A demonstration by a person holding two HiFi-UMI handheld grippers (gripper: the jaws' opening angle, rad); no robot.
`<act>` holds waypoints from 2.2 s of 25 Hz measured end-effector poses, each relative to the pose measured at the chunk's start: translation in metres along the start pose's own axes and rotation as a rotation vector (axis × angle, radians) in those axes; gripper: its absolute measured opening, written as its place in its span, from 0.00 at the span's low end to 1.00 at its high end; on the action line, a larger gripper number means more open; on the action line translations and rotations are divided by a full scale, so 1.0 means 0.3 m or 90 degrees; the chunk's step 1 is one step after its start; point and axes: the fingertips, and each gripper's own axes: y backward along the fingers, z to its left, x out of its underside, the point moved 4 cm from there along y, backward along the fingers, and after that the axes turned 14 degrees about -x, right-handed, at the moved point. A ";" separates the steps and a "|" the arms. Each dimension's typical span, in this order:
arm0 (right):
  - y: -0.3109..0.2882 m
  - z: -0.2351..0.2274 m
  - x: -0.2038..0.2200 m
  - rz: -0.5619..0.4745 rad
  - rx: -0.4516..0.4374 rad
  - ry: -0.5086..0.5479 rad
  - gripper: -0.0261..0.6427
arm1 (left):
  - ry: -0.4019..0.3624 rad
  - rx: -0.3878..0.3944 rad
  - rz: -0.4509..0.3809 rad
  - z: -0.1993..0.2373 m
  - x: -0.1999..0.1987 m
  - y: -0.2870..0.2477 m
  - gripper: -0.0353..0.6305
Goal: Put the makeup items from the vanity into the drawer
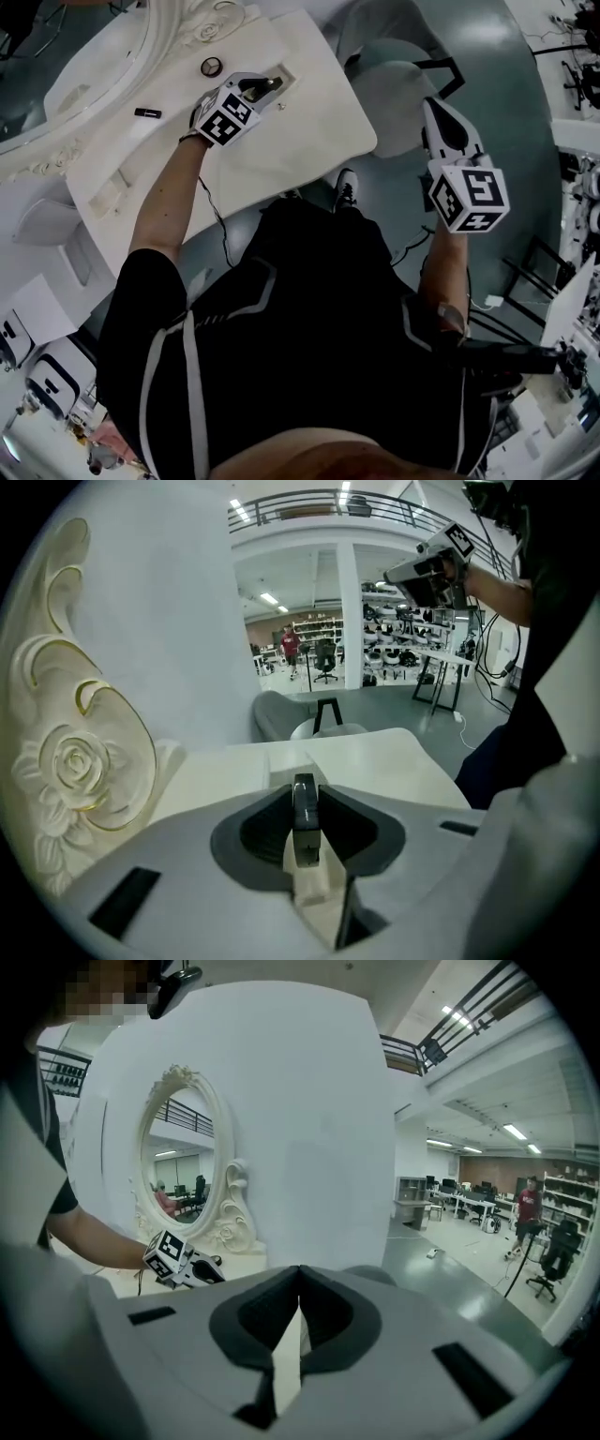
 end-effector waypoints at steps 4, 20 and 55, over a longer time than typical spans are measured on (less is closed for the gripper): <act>0.007 -0.023 0.002 -0.019 -0.001 -0.019 0.05 | -0.004 0.005 0.018 -0.003 0.020 -0.024 0.19; 0.025 -0.066 0.063 0.001 0.000 -0.041 0.05 | -0.019 0.015 0.072 -0.033 0.061 -0.083 0.19; 0.047 -0.080 -0.049 -0.055 -0.070 0.008 0.05 | 0.103 -0.070 -0.061 0.058 -0.181 0.155 0.21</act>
